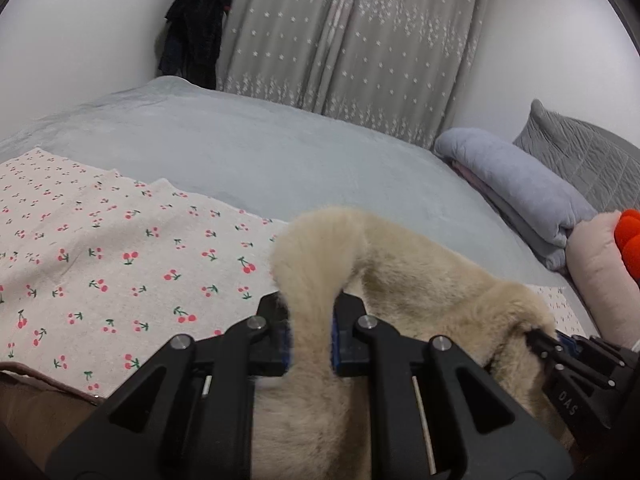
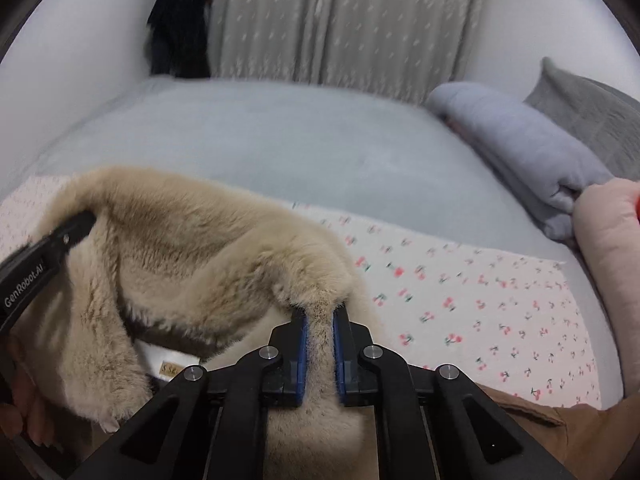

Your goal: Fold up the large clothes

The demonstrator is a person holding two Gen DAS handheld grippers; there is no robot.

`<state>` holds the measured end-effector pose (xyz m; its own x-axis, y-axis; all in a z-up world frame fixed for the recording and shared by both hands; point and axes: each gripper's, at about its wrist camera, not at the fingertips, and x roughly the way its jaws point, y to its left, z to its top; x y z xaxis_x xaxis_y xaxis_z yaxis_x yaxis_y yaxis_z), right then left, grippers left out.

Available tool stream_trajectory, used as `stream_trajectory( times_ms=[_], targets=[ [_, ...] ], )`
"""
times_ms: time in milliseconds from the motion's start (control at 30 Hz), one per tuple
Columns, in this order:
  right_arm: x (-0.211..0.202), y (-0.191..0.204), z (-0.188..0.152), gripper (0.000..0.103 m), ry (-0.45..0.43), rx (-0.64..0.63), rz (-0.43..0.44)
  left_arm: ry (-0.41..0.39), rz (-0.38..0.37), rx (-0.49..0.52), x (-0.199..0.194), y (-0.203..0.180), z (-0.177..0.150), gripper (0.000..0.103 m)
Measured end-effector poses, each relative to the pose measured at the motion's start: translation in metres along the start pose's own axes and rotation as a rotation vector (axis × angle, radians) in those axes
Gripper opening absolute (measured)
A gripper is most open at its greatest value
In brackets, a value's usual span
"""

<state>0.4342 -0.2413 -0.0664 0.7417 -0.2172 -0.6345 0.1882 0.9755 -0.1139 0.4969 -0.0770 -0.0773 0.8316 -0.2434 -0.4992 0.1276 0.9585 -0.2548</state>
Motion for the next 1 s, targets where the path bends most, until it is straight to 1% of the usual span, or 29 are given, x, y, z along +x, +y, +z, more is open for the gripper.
stream_trajectory(
  times_ms=[67,100,133,200,267,300,333,400,433,467,533,567,600,633,700,800,867,900,933,1000],
  targets=[
    [0.008,-0.001,-0.001,0.009,-0.023,0.016,-0.023,0.001,0.025,0.004,0.010,0.000,0.000,0.016],
    [0.020,-0.001,-0.001,0.009,-0.002,0.021,-0.029,0.028,0.039,0.010,0.021,-0.002,0.000,0.016],
    [0.038,-0.001,-0.001,0.008,0.041,0.029,-0.026,0.066,0.056,0.008,0.033,-0.001,-0.001,0.016],
    [0.059,-0.001,0.000,0.008,0.085,0.038,-0.035,0.145,0.085,-0.017,0.057,0.005,-0.002,0.018],
    [0.080,-0.006,0.007,0.008,0.143,0.057,-0.012,0.240,0.101,-0.051,0.080,0.014,-0.003,0.023],
    [0.090,-0.006,0.007,0.008,0.168,0.064,0.000,0.275,0.103,-0.071,0.090,0.018,-0.004,0.028],
    [0.097,-0.008,0.010,0.009,0.185,0.079,0.014,0.281,0.105,-0.079,0.092,0.020,-0.003,0.032],
    [0.104,-0.013,0.011,0.012,0.201,0.106,0.024,0.283,0.094,-0.076,0.092,0.018,-0.002,0.036],
    [0.106,-0.015,0.013,0.014,0.196,0.116,0.036,0.278,0.062,-0.088,0.088,0.020,-0.001,0.046],
    [0.100,-0.020,0.014,0.016,0.176,0.134,0.083,0.277,0.032,-0.102,0.083,0.023,0.003,0.052],
    [0.083,-0.040,0.011,0.026,0.155,0.194,0.203,0.284,-0.029,-0.142,0.066,0.032,0.009,0.069],
    [0.072,-0.053,0.010,0.030,0.152,0.224,0.265,0.281,-0.050,-0.148,0.059,0.035,0.012,0.072],
    [0.064,-0.063,0.009,0.043,0.147,0.234,0.297,0.275,-0.069,-0.140,0.049,0.040,0.017,0.076],
    [0.054,-0.071,0.008,0.054,0.135,0.234,0.313,0.271,-0.069,-0.128,0.042,0.042,0.020,0.077],
    [0.038,-0.087,0.008,0.055,0.121,0.211,0.313,0.263,-0.034,-0.086,0.027,0.049,0.026,0.077],
    [0.028,-0.098,0.007,0.057,0.155,0.189,0.340,0.290,-0.015,-0.015,0.018,0.052,0.026,0.077],
    [0.022,-0.088,0.008,0.064,0.159,0.164,0.364,0.308,-0.056,0.030,0.015,0.048,0.025,0.081],
    [0.021,-0.078,0.010,0.071,0.165,0.148,0.376,0.320,-0.095,0.063,0.016,0.044,0.025,0.084],
    [0.022,-0.075,0.013,0.073,0.171,0.137,0.388,0.344,-0.137,0.095,0.021,0.041,0.025,0.084],
    [0.027,-0.067,0.016,0.073,0.182,0.124,0.414,0.416,-0.173,0.095,0.038,0.037,0.024,0.084]
  ],
)
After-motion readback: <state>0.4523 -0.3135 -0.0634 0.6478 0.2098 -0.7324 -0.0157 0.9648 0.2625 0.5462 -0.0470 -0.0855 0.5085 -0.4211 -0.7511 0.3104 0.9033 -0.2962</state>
